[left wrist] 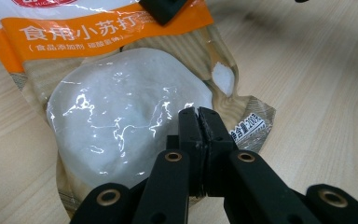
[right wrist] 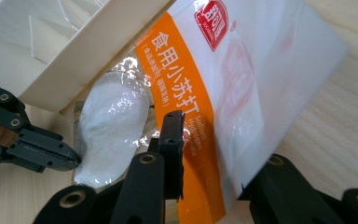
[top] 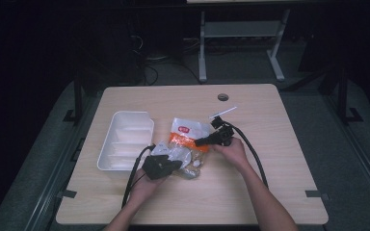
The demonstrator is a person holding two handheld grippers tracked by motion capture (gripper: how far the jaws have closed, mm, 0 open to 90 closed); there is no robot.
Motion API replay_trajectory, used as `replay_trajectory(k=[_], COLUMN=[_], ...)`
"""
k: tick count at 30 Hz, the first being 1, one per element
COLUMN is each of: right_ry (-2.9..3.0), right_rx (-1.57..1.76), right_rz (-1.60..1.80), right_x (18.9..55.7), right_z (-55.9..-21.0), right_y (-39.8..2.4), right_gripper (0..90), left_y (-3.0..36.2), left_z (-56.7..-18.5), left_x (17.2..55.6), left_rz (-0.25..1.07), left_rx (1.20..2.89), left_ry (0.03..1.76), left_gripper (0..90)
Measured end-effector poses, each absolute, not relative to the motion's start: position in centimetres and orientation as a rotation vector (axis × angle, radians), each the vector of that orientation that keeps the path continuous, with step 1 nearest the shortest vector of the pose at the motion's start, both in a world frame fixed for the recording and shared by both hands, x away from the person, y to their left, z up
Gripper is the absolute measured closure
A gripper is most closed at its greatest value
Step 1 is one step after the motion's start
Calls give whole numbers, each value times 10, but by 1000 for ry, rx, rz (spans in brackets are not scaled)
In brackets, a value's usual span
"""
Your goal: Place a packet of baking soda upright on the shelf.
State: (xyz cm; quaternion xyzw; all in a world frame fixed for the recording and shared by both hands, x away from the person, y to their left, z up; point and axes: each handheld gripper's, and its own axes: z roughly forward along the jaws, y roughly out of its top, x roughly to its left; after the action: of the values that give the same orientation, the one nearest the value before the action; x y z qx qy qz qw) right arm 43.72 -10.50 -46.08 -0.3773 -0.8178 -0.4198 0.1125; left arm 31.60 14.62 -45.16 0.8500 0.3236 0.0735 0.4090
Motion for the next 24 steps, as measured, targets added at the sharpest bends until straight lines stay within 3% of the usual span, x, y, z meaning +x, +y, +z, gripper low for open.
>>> replay_trajectory(k=[3, 5, 8, 24], right_ry=[-2396, -2374, -2386, -2434], right_rx=[-1107, -1096, -1085, -1047], right_rz=[-1227, -1255, -1257, -1271], right_x=[437, 437, 436, 430], right_z=[-462, -461, -458, -447], right_y=[-103, -103, -102, -98], right_gripper=[749, 856, 884, 894], left_y=[147, 146, 146, 145], left_z=[-452, -451, -451, -451], left_x=[316, 316, 315, 313], left_rz=[178, 180, 182, 168], left_rx=[2141, 2145, 2148, 2157], left_ry=[812, 809, 804, 784], left_gripper=[876, 860, 849, 771])
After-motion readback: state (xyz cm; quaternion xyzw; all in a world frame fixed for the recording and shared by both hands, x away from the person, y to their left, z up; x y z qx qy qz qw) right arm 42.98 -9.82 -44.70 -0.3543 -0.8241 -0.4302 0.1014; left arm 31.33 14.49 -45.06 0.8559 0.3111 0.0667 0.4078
